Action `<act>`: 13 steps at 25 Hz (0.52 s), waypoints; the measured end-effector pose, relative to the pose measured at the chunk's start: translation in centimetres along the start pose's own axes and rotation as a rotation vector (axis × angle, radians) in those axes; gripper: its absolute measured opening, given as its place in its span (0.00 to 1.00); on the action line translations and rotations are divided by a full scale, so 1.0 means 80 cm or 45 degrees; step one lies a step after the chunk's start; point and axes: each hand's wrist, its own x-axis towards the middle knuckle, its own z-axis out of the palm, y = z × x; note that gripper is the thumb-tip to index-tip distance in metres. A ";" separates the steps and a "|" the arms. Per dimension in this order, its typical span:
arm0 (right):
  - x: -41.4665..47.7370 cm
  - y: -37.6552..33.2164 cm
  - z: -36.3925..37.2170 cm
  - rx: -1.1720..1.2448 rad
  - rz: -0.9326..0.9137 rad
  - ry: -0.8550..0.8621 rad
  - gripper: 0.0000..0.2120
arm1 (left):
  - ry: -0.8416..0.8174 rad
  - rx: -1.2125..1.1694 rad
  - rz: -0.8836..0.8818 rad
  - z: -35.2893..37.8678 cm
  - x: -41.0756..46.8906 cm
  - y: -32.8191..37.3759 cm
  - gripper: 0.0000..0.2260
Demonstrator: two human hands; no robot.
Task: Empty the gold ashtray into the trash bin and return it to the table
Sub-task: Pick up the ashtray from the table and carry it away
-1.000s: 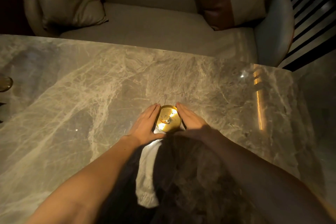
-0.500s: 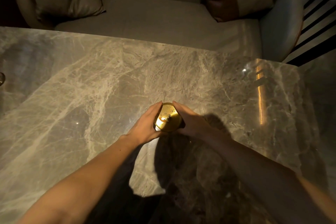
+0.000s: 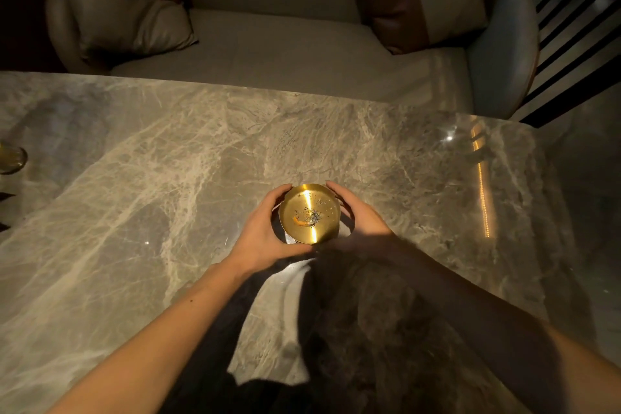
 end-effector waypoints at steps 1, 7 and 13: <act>-0.007 -0.005 -0.004 0.041 -0.012 0.000 0.52 | 0.013 -0.034 -0.008 0.000 -0.004 0.007 0.46; -0.061 -0.026 -0.032 0.198 -0.050 0.040 0.49 | 0.091 -0.144 0.022 0.021 -0.022 0.050 0.45; -0.118 -0.033 -0.068 0.203 -0.121 0.131 0.46 | 0.098 -0.189 0.076 0.061 -0.038 0.092 0.43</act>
